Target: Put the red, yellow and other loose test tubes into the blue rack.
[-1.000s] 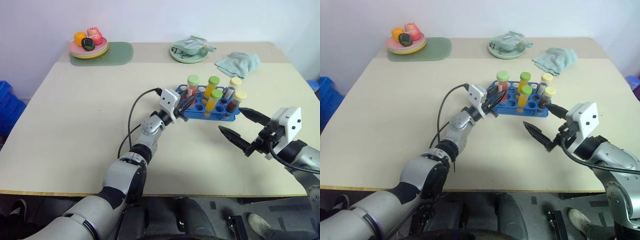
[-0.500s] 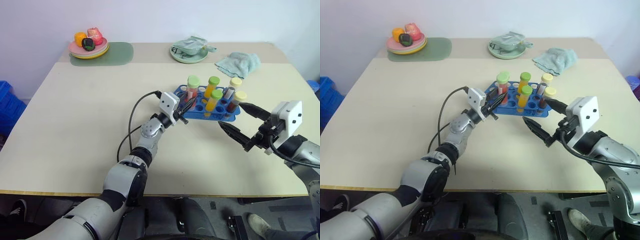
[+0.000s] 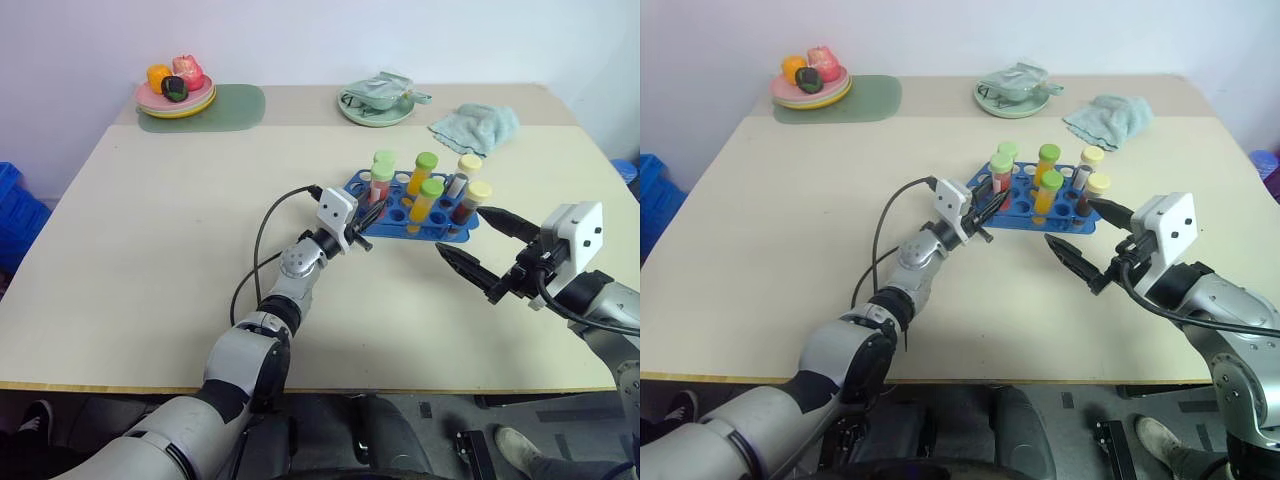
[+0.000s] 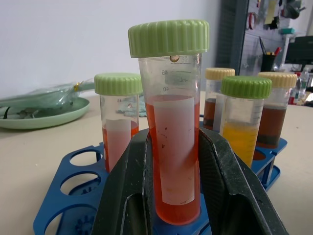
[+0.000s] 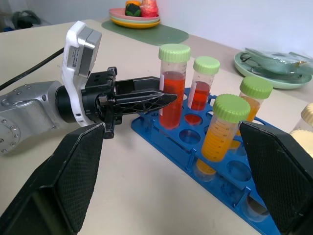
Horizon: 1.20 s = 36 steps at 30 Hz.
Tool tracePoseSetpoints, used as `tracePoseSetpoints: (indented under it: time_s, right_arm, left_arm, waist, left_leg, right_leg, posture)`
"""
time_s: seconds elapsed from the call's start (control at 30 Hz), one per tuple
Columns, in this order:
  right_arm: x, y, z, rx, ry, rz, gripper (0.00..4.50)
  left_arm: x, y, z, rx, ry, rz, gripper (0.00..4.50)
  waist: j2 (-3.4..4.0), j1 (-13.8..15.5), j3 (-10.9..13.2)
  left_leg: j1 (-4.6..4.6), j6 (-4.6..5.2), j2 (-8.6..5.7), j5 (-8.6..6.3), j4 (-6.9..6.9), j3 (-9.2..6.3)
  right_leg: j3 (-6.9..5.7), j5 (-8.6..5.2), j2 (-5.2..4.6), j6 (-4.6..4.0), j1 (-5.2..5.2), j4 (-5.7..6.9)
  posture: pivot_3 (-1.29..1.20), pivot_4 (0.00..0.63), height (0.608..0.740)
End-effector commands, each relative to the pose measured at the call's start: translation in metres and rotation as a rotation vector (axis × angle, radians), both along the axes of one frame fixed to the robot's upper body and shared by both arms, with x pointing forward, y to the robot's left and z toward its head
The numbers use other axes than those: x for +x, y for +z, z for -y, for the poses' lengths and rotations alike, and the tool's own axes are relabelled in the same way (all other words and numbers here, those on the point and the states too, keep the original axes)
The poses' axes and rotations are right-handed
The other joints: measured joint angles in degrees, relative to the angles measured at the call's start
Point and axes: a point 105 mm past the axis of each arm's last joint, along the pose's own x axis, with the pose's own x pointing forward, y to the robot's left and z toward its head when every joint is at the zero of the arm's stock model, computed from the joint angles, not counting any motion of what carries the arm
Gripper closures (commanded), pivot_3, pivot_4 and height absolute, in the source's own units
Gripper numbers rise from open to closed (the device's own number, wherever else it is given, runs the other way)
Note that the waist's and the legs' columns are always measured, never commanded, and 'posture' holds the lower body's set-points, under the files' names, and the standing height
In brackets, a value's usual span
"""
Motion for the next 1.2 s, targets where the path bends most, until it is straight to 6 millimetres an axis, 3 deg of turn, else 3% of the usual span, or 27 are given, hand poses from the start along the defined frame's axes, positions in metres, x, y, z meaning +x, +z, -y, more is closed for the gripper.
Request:
tracePoseSetpoints:
  time_s: [0.03, 0.23, 0.27, 0.67, 0.93, 1.2]
  right_arm:
    - [-0.004, 0.013, -0.004, -0.014, 0.015, 0.057, 0.0]
    - [-0.003, 0.013, -0.005, -0.011, 0.02, 0.056, 0.0]
    - [-0.003, 0.013, -0.005, -0.01, 0.021, 0.055, 0.0]
    - [0.004, 0.005, -0.003, 0.0, 0.042, 0.06, 0.0]
    - [0.019, 0.002, -0.008, 0.012, 0.076, 0.076, 0.0]
    - [0.028, 0.001, -0.006, 0.008, 0.117, 0.082, 0.0]
  left_arm:
    - [0.001, 0.006, 0.001, -0.026, 0.0, -0.001, 3.2]
    - [0.001, 0.01, 0.0, -0.044, -0.015, 0.009, 0.33]
    - [0.0, 0.011, 0.001, -0.036, -0.022, 0.018, 0.03]
    - [-0.009, 0.037, -0.02, -0.149, -0.016, 0.176, 0.03]
    - [-0.022, 0.04, -0.07, -0.149, -0.001, 0.228, 0.03]
    - [-0.046, 0.058, -0.125, -0.072, -0.058, 0.187, 0.03]
  waist:
    - [0.0, 0.0, 0.0]
    - [0.0, 0.0, 0.0]
    - [0.0, 0.0, 0.0]
    - [0.0, 0.0, 0.0]
    - [0.03, -0.1, 0.0]
    - [0.03, 0.0, 0.0]
  left_leg:
    - [0.0, 0.0, 0.0, 0.0, 0.0, 0.0]
    - [-0.01, 0.0, 0.0, 0.0, 0.0, 0.0]
    - [0.0, 0.0, 0.0, 0.0, 0.0, 0.0]
    - [0.0, 0.0, 0.01, 0.0, 0.0, -0.01]
    - [0.07, 0.0, 0.15, 0.0, -0.02, -0.1]
    - [0.03, -0.01, 0.3, 0.01, 0.01, -0.13]
  right_leg:
    - [0.0, 0.0, 0.0, 0.0, 0.0, 0.0]
    - [0.0, 0.0, 0.0, 0.0, 0.0, 0.0]
    - [0.0, 0.0, 0.0, 0.0, 0.0, 0.0]
    - [0.0, 0.0, -0.01, 0.0, 0.0, -0.01]
    - [0.01, 0.0, 0.01, 0.0, 0.0, 0.01]
    - [0.01, 0.0, -0.06, 0.0, 0.0, 0.0]
  posture:
    - [0.0, 0.15, 0.74]
    - [0.0, 0.15, 0.74]
    - [0.0, 0.15, 0.74]
    - [0.0, 0.15, 0.74]
    - [0.0, 0.15, 0.74]
    - [0.0, 0.15, 0.74]
